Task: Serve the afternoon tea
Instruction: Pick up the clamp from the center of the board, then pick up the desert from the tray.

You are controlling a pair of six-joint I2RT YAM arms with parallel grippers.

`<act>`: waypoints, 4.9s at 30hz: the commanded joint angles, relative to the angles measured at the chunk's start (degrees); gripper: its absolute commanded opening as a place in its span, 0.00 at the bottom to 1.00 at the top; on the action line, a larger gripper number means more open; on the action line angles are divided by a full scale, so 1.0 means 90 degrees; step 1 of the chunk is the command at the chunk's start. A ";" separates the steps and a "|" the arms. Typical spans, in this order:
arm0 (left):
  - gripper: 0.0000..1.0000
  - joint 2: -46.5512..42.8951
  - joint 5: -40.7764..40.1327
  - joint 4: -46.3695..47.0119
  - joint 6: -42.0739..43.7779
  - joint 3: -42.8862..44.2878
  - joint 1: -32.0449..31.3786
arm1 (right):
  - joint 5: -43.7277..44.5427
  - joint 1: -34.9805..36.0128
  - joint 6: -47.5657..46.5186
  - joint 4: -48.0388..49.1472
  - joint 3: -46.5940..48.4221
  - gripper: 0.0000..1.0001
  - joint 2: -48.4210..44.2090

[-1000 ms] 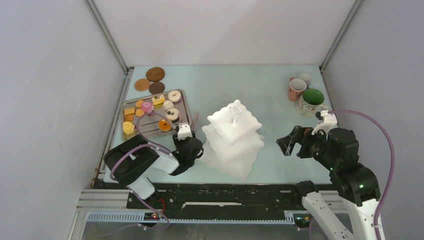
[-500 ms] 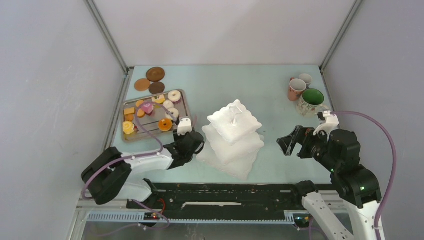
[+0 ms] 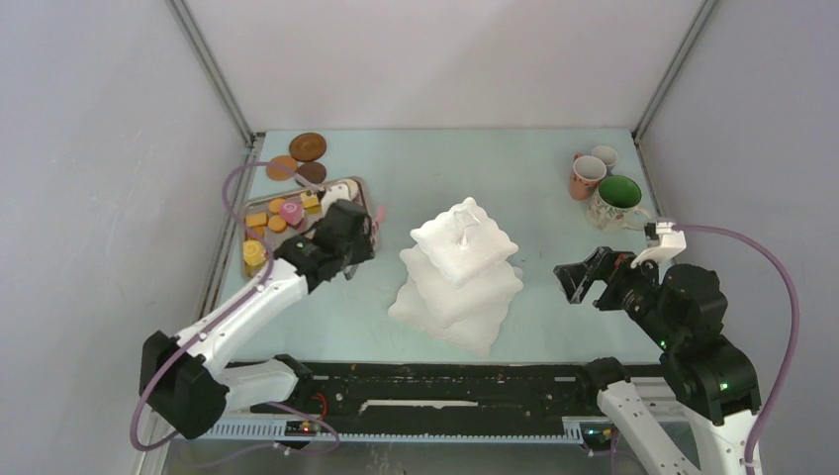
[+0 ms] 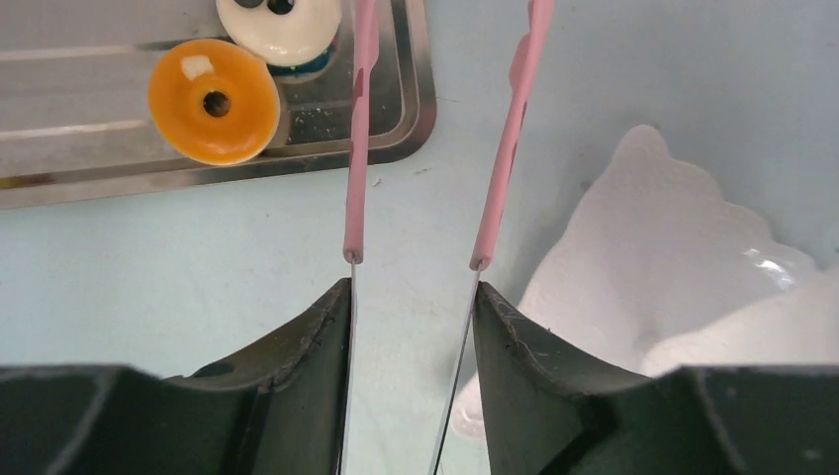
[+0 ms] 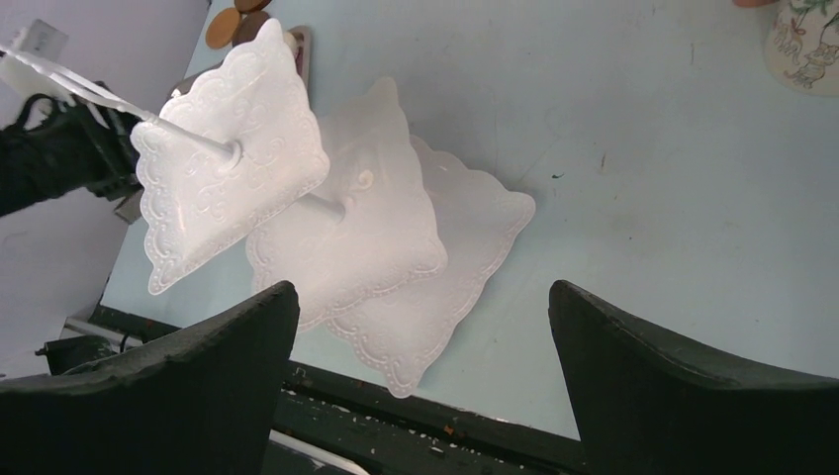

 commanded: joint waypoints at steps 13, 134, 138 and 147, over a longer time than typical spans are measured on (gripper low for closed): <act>0.47 -0.0247 0.3869 -0.2972 0.0288 0.1609 0.3184 | 0.0294 0.0039 -0.0246 0.0789 0.0187 1.00 0.0066; 0.51 0.1727 0.2343 -0.2702 0.1941 0.2269 0.3366 | 0.0265 0.0026 -0.0235 0.0704 0.0012 1.00 0.0135; 0.49 0.1812 0.2316 -0.2697 0.1936 0.2326 0.3336 | 0.0256 0.0029 -0.0246 0.0721 0.0013 1.00 0.0125; 0.35 0.1769 0.2238 -0.2814 0.1969 0.2298 0.3296 | 0.0246 0.0023 -0.0256 0.0753 0.0015 1.00 0.0104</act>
